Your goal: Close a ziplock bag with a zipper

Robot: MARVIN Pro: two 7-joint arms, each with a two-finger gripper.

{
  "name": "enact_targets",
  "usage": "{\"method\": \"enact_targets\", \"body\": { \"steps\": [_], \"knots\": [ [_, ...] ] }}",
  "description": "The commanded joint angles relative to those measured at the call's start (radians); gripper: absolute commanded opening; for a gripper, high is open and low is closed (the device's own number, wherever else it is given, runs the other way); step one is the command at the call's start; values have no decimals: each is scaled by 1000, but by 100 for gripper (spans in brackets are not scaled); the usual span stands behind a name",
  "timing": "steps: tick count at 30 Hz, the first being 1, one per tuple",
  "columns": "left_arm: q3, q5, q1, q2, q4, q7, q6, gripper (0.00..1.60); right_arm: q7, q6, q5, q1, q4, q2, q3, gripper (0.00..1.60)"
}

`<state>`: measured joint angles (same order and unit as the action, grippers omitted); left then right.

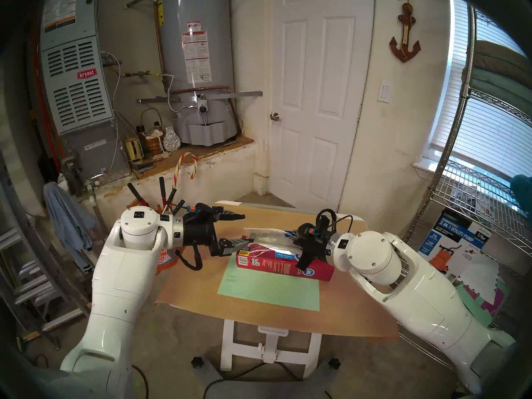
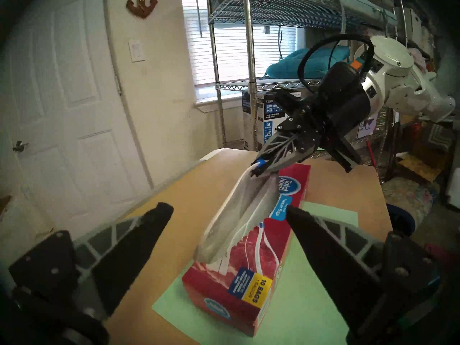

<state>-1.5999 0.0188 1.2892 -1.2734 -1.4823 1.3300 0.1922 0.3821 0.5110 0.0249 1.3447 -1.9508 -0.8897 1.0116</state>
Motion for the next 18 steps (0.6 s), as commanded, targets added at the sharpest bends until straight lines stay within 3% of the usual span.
{"method": "enact_targets", "body": {
  "steps": [1,7,11,12,16,18],
  "knots": [
    [32,12,-86,2,42,16,-14,160,-4,-7,2,-21,-19,-14,5,0],
    [61,28,-134,-23,118,12,-54,159,-3,-12,3,-20,-16,-15,4,0],
    [68,31,-146,-33,135,10,-64,151,-1,-8,0,-17,-26,-10,8,0],
    [69,31,-150,-35,139,10,-68,138,-1,-7,0,-16,-27,-10,9,0],
    [69,29,-158,-37,150,10,-78,132,-2,-5,0,-13,-31,-8,12,0],
    [68,28,-159,-38,152,12,-80,110,0,-4,-1,-12,-32,-7,13,0]
  ]
}}
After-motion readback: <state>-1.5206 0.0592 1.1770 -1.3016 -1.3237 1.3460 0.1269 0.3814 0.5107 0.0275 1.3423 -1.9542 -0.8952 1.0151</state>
